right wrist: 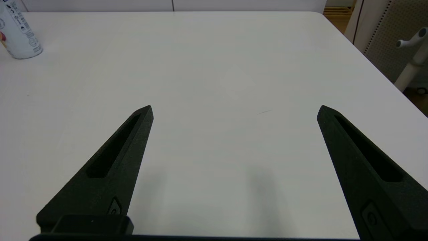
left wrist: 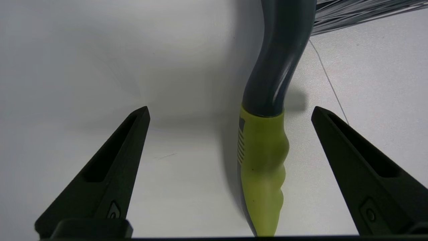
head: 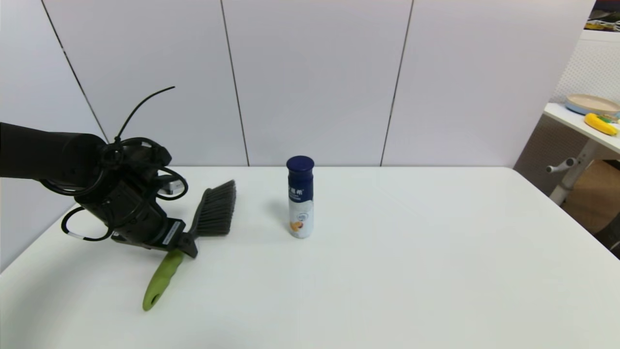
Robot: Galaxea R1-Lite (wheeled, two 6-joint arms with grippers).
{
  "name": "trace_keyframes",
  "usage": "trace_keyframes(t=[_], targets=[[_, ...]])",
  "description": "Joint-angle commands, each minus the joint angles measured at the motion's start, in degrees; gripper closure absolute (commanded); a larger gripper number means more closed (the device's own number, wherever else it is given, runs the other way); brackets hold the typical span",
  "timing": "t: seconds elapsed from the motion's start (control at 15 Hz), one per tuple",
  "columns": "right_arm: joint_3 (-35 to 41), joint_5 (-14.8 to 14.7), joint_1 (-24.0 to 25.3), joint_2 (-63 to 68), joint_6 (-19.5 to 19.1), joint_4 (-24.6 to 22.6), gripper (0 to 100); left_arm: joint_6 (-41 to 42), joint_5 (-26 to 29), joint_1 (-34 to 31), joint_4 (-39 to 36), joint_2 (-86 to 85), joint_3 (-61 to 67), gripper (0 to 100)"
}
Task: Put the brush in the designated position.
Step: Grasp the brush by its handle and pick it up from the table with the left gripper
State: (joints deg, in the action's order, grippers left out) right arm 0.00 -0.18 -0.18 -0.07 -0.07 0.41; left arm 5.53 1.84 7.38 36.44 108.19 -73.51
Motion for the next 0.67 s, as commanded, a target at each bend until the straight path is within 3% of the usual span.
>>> trace_keyframes(t=[0.07,0.67], targets=[[0.09,0.01,0.01,0.07,-0.01,0.02,0,0.35,0.0,0.1,0.3,0.18,0.21,0],[0.09,0.01,0.01,0.07,-0.01,0.02,0,0.62,2.29,0.1,-0.67,0.88,0.47,0]])
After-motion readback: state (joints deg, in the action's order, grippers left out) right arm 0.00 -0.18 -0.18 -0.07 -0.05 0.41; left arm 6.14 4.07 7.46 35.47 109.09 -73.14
